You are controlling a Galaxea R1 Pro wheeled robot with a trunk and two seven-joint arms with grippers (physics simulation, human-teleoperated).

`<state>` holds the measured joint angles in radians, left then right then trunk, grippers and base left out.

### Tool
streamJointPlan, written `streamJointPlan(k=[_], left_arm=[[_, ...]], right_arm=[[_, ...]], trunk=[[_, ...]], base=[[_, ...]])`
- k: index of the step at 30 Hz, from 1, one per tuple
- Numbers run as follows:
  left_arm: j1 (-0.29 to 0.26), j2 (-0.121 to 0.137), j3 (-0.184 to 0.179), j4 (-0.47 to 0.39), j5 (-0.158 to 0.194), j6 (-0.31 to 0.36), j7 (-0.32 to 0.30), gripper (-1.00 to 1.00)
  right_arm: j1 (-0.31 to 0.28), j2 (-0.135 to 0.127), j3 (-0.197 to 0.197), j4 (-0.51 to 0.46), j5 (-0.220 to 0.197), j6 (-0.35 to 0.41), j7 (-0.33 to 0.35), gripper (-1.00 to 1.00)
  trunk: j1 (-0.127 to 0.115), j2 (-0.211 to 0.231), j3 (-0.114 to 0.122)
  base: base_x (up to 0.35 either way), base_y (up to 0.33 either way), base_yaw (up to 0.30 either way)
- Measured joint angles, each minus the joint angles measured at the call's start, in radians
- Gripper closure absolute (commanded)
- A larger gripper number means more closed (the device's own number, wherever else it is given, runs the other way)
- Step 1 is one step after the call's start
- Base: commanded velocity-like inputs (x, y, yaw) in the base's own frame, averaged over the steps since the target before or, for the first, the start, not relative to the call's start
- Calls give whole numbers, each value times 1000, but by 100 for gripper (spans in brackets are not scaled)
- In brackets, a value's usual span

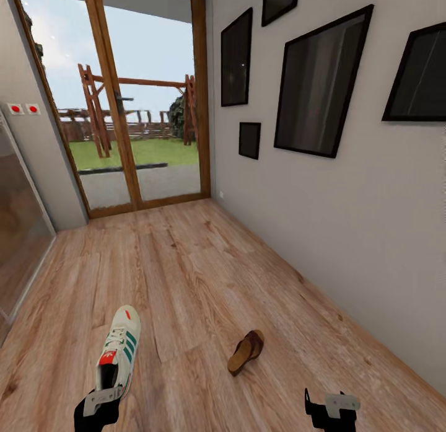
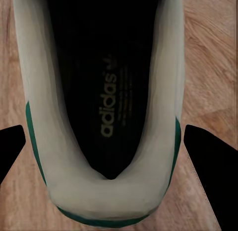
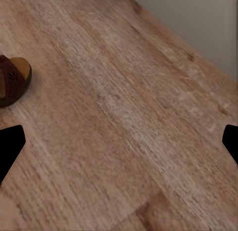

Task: Pick up the two gym shoes and the two sandals from the corridor floor and place them onto the hallstand (shoe rack) in the corridor, making sure they are on the rack and not on the floor. Arrange them so the two gym shoes are next to each other and the two sandals are next to each other.

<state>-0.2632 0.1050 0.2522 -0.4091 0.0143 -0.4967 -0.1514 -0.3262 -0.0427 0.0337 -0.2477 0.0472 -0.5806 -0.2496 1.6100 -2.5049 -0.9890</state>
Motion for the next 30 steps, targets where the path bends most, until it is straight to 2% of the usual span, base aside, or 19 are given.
streamJointPlan(k=[13, 22, 30], left_arm=[[0, 0, 0, 0, 0, 0, 0, 100], [0, 0, 0, 0, 0, 0, 0, 100], [0, 0, 0, 0, 0, 0, 0, 100]], right_arm=[[0, 1, 0, 0, 0, 0, 0, -100], [0, 3, 1, -1, 0, 0, 0, -100], [0, 4, 1, -1, 0, 0, 0, -100]], trunk=[[-6, 3, 69], [-10, 6, 107], [-41, 62, 133]], base=[[0, 0, 0], [0, 0, 0], [0, 0, 0]])
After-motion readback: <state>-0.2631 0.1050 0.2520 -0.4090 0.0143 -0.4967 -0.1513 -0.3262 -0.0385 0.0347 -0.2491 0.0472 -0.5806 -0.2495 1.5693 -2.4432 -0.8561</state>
